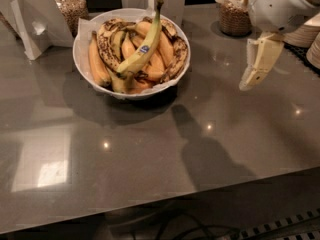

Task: Pick banana from white bowl

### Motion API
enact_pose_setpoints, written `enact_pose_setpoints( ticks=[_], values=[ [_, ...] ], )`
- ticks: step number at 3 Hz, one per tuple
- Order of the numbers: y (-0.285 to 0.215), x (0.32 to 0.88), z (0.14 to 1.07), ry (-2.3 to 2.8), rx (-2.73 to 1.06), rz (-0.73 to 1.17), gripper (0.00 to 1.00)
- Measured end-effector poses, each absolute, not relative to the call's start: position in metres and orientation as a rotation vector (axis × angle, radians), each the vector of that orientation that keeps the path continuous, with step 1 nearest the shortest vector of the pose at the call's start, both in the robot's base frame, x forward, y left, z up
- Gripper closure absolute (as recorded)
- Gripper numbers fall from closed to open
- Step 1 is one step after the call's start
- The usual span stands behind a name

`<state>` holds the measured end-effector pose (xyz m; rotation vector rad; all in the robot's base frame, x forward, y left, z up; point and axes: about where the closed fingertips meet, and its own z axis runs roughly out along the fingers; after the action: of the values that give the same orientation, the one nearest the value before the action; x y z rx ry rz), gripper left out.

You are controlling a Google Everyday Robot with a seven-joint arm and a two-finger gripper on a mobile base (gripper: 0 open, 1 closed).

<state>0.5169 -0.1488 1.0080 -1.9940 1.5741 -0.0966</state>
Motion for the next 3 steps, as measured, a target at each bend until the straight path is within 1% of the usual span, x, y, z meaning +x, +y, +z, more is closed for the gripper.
enact_pose_setpoints(
  ticks=[1, 3],
  values=[
    [-0.1174, 0.5433, 1.0207, 1.331, -2.155, -0.096, 0.00],
    [-0.1134, 0.5449, 1.0297, 1.286, -2.165, -0.116, 0.00]
  ],
)
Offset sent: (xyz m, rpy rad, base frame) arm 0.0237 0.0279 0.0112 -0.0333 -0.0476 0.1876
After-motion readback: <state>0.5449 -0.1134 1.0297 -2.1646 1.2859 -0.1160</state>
